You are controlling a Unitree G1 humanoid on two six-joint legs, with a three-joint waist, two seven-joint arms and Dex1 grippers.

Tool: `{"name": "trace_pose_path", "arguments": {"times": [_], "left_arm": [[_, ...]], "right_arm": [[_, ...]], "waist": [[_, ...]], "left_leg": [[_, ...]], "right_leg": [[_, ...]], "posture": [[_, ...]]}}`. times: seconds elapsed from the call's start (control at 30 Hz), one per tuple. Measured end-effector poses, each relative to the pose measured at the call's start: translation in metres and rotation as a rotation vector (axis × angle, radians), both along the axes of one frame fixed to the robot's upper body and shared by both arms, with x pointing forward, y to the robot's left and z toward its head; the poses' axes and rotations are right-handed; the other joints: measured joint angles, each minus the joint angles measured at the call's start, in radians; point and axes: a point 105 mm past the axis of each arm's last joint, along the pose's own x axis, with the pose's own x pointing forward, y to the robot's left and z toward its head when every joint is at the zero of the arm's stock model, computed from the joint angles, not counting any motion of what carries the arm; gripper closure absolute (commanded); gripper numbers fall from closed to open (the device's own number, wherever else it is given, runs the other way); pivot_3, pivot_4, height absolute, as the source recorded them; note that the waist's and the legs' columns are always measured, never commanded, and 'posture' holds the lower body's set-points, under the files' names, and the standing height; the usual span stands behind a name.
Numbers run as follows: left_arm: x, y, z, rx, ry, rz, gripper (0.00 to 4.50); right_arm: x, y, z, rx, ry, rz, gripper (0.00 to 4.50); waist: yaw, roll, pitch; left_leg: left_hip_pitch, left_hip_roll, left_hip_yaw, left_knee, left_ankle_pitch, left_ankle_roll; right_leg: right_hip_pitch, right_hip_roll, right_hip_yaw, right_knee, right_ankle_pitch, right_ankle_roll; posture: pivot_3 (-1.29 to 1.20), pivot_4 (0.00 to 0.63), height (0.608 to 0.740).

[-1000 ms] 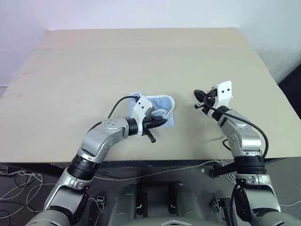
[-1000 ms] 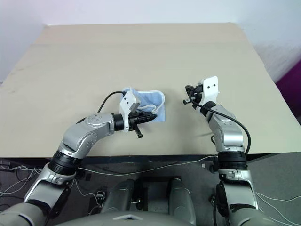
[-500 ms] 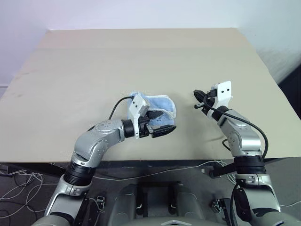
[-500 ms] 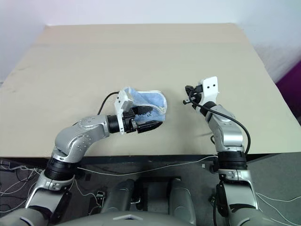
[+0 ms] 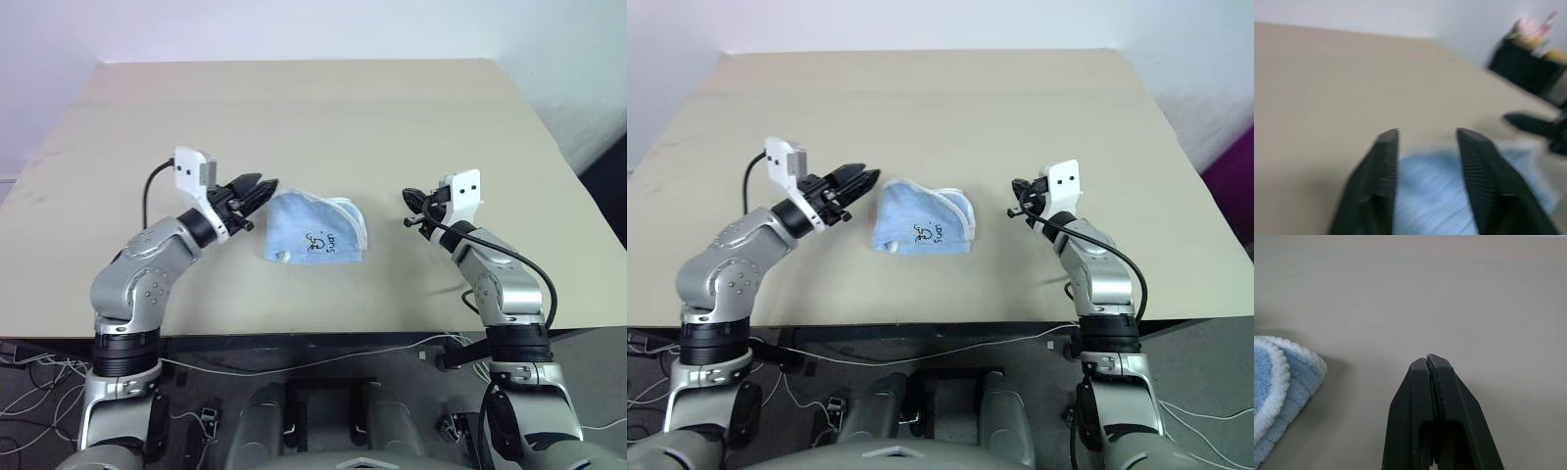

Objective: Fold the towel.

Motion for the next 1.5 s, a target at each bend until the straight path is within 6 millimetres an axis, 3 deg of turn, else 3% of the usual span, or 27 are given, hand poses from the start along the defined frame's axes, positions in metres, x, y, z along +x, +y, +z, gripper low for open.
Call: {"name": "trace_pose_path", "arguments": {"times": [0.1, 0.23, 0.4, 0.57, 0.73, 0.93, 1.07, 1.17, 1.23, 1.5], "left_arm": [[-0.002, 0.007, -0.018, 0.056, 0.038, 0.002, 4.46], [-0.008, -0.011, -0.027, 0.104, 0.048, -0.106, 4.46], [-0.017, -0.055, -0.042, 0.162, 0.056, -0.282, 4.46], [-0.006, -0.092, -0.046, 0.174, 0.066, -0.344, 4.46], [0.006, -0.093, -0.081, 0.272, 0.168, -0.287, 4.46], [0.007, -0.094, -0.078, 0.205, 0.162, -0.278, 4.46], [0.007, -0.089, -0.054, 0.023, 0.113, -0.269, 4.46], [-0.001, -0.081, -0.017, -0.065, -0.007, -0.294, 4.50], [-0.005, -0.069, -0.001, -0.043, -0.072, -0.281, 4.50], [0.000, -0.010, -0.013, 0.082, -0.053, -0.095, 4.50]], "right_arm": [[0.000, 0.000, 0.000, 0.000, 0.000, 0.000, 4.50], [0.000, 0.001, 0.000, 0.001, 0.000, 0.002, 4.50], [0.000, 0.001, 0.000, 0.001, 0.000, 0.003, 4.50], [0.000, 0.003, 0.000, 0.004, -0.003, 0.002, 4.50], [-0.004, 0.000, 0.003, 0.002, -0.017, -0.013, 4.50], [-0.008, 0.002, 0.002, 0.009, -0.001, 0.004, 4.50], [-0.015, 0.010, 0.000, 0.054, 0.039, 0.066, 4.50], [-0.022, 0.021, 0.002, 0.103, 0.072, 0.147, 3.92], [-0.028, 0.029, 0.001, 0.142, 0.111, 0.200, 3.23], [-0.039, 0.039, -0.007, 0.402, 0.348, 0.284, 0.50]], "waist": [[0.002, 0.000, 0.000], [0.001, 0.000, 0.000], [0.001, 0.000, 0.000], [0.001, 0.000, 0.000], [-0.002, 0.000, 0.000], [0.002, 0.000, 0.000], [0.000, 0.000, 0.000], [0.000, 0.000, 0.000], [0.000, 0.000, 0.000], [0.002, 0.000, -0.001]], "left_leg": [[0.000, 0.000, 0.000, 0.000, 0.000, 0.000], [0.000, 0.000, 0.000, 0.000, 0.000, 0.000], [0.000, 0.000, 0.000, 0.000, 0.000, 0.000], [0.000, 0.000, 0.000, 0.001, 0.000, 0.000], [0.001, 0.000, 0.000, 0.000, 0.000, 0.000], [0.001, 0.000, 0.000, 0.001, 0.000, 0.000], [0.000, 0.000, -0.001, 0.001, 0.000, 0.000], [0.001, 0.000, -0.001, 0.001, 0.000, 0.000], [0.001, 0.000, -0.001, 0.001, 0.000, 0.000], [0.002, 0.000, -0.001, 0.001, 0.000, 0.001]], "right_leg": [[0.000, 0.000, 0.000, 0.000, 0.000, 0.000], [0.000, 0.000, 0.000, 0.000, 0.000, 0.000], [0.000, 0.000, 0.000, 0.000, 0.000, 0.000], [0.001, 0.000, 0.000, 0.000, 0.000, 0.000], [0.001, 0.001, 0.000, 0.001, 0.000, 0.000], [0.001, 0.000, 0.000, 0.001, 0.000, 0.000], [0.001, 0.000, 0.000, 0.001, 0.000, 0.000], [0.001, 0.000, 0.000, 0.001, 0.000, 0.000], [0.001, 0.000, 0.000, 0.001, 0.000, 0.000], [0.002, -0.001, -0.001, 0.001, 0.000, 0.000]], "posture": [[0.00, 0.150, 0.740], [0.00, 0.150, 0.740], [0.00, 0.150, 0.740], [0.00, 0.150, 0.740], [0.00, 0.150, 0.740], [0.00, 0.150, 0.740], [0.00, 0.150, 0.740], [0.00, 0.150, 0.740], [0.00, 0.150, 0.740], [0.00, 0.150, 0.740]]}}
